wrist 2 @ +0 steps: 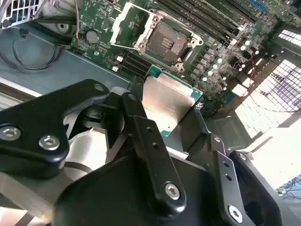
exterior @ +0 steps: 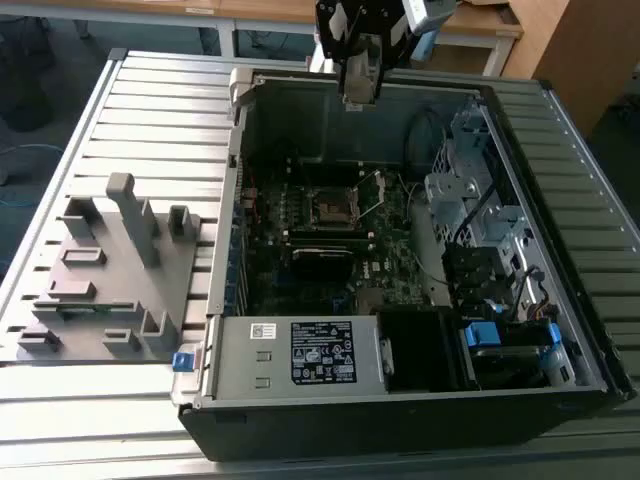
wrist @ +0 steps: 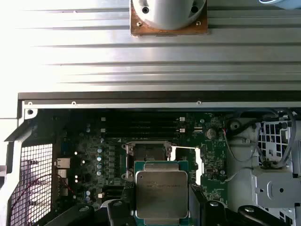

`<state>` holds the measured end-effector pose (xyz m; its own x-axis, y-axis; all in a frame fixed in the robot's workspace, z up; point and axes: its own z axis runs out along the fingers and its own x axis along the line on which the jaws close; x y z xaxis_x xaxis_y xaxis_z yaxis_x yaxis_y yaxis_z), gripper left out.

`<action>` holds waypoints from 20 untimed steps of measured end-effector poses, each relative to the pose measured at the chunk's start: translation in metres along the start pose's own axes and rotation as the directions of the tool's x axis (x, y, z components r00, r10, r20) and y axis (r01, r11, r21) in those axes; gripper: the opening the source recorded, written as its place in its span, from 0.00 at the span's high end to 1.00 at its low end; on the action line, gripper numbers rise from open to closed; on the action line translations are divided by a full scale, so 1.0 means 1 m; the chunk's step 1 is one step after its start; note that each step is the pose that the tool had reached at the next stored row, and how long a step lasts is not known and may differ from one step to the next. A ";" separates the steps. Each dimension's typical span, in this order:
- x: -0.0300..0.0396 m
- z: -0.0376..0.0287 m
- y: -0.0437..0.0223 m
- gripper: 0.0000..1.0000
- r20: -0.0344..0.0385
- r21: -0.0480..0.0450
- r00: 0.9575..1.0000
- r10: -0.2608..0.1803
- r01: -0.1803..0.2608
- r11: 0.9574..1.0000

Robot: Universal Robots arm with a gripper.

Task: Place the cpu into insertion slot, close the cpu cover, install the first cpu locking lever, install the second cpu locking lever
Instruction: 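Place the cpu into insertion slot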

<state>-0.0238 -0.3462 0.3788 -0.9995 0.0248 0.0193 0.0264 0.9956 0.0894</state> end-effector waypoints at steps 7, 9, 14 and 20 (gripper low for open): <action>0.0000 0.0003 0.0000 0.46 0.000 0.000 1.000 0.000 0.000 1.000; 0.0000 0.0009 -0.0001 0.46 0.000 0.000 1.000 0.000 0.000 1.000; 0.0000 0.0016 -0.0002 0.46 0.000 0.000 1.000 0.000 0.000 1.000; -0.0001 0.0025 -0.0002 0.46 0.000 0.000 1.000 0.000 0.000 1.000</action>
<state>-0.0238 -0.3461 0.3763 -0.9995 0.0248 0.0191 0.0264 0.9956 0.0897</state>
